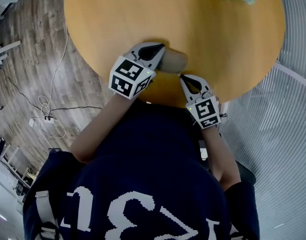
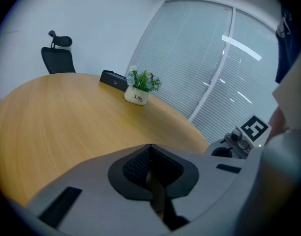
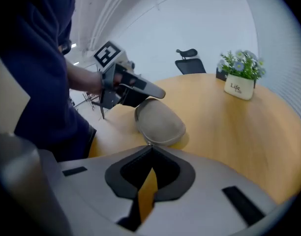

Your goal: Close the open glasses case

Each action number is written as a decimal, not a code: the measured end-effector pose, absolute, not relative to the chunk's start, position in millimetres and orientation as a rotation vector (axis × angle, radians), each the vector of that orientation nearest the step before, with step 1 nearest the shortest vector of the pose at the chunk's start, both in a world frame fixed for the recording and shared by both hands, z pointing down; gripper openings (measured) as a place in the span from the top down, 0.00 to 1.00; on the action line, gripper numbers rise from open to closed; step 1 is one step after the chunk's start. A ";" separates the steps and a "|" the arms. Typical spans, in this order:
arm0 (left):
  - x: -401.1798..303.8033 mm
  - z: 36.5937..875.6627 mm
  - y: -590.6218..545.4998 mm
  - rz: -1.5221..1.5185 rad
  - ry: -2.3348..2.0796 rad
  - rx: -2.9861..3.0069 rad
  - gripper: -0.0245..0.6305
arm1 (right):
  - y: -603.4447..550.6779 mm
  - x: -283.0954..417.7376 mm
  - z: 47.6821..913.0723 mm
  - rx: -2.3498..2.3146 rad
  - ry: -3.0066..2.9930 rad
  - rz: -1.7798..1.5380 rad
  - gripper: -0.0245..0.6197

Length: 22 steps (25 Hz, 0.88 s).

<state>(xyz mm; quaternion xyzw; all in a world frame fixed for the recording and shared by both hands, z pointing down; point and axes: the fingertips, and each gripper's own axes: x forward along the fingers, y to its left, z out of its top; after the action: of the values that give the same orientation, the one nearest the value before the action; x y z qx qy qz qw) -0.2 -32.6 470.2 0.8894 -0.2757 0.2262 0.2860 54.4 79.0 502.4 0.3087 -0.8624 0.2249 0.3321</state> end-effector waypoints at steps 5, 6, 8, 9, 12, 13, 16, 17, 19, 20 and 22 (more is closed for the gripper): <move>22.7 463.2 -18.7 0.730 -0.611 2.443 0.94 | 78.9 53.7 505.1 0.835 -2.248 0.594 0.93; 27.4 460.8 -16.3 0.733 -0.602 2.452 0.94 | 76.7 54.3 504.2 0.853 -2.250 0.606 0.93; 32.9 459.9 -13.1 0.764 -0.608 2.477 0.94 | 71.4 56.4 502.1 0.894 -2.256 0.640 0.93; 34.2 461.6 -11.8 0.790 -0.616 2.497 0.94 | 69.4 58.3 502.1 0.912 -2.261 0.663 0.93; 35.5 469.1 -6.7 0.823 -0.646 2.558 0.94 | 71.6 63.3 509.1 0.932 -2.282 0.723 0.93; 34.8 471.0 -5.0 0.819 -0.652 2.572 0.94 | 72.7 63.6 511.9 0.934 -2.288 0.730 0.93; 31.8 471.4 -4.6 0.804 -0.663 2.594 0.94 | 69.1 63.5 512.8 0.949 -2.298 0.706 0.93; 31.0 470.0 -5.6 0.799 -0.668 2.594 0.94 | 67.5 63.9 511.1 0.956 -2.301 0.694 0.93; 30.1 467.1 -6.5 0.791 -0.678 2.593 0.94 | 65.8 65.9 507.8 0.978 -2.306 0.691 0.93; 30.1 466.0 -6.6 0.787 -0.681 2.593 0.94 | 65.4 67.0 506.8 0.992 -2.307 0.697 0.93; 29.5 464.6 -7.5 0.774 -0.689 2.587 0.94 | 63.0 69.4 505.7 1.024 -2.305 0.709 0.93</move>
<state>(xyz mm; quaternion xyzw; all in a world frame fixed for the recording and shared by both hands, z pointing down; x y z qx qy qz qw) 29.5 -7.5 464.6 0.9137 -0.2434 0.2734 0.1766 69.4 63.0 505.7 0.3776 -0.8500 0.2615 0.2578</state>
